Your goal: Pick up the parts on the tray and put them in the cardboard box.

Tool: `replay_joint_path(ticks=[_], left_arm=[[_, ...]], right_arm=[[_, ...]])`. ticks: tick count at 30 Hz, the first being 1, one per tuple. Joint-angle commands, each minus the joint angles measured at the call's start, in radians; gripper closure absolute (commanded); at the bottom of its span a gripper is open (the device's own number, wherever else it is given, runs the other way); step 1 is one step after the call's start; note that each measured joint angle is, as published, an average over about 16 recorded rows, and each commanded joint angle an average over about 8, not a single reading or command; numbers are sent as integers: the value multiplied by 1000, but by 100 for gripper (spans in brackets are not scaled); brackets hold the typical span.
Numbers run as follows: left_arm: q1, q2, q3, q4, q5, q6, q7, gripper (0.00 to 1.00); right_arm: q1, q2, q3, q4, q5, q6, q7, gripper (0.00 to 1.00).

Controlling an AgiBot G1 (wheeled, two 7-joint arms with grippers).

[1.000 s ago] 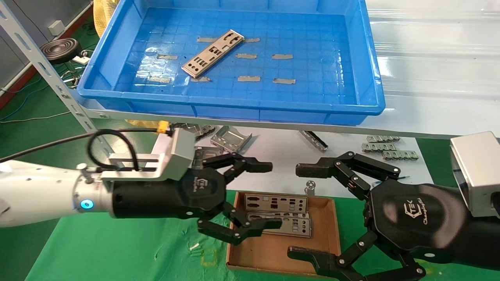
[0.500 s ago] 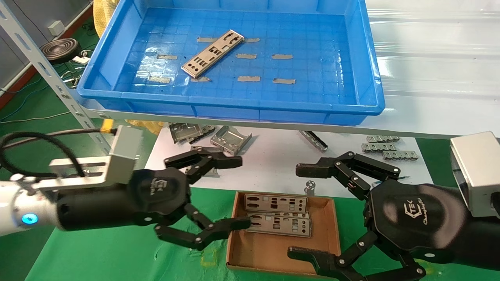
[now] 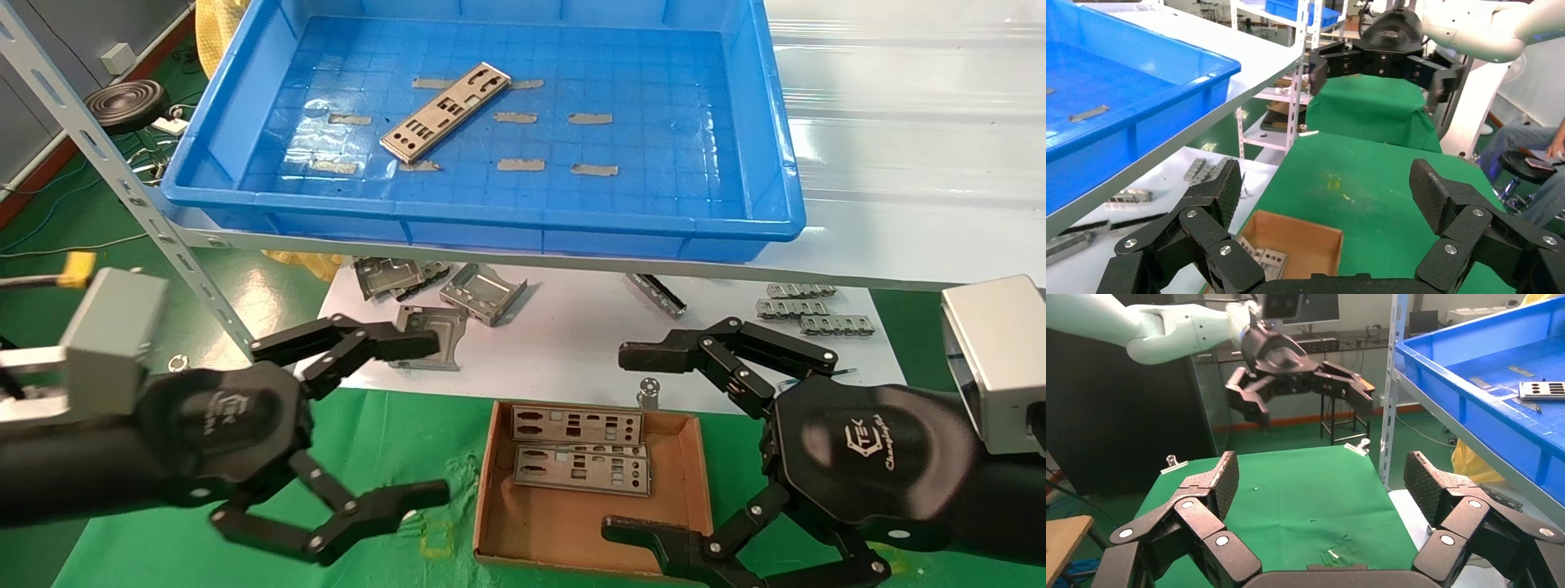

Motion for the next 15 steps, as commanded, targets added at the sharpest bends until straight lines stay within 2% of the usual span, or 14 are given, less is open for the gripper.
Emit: replay_joint_path(ticks=[1, 10, 15], left_arm=[[18, -22, -24, -33, -2, -2, -16, 0], [95, -116, -129, -176, -8, -10, -86, 0], [118, -143, -159, -218, -10, -11, -103, 0]], right_arm=[[0, 0, 0, 0, 0, 0, 0, 0], [0, 0, 0, 0, 0, 0, 0, 0], [0, 0, 0, 0, 0, 0, 0, 0]])
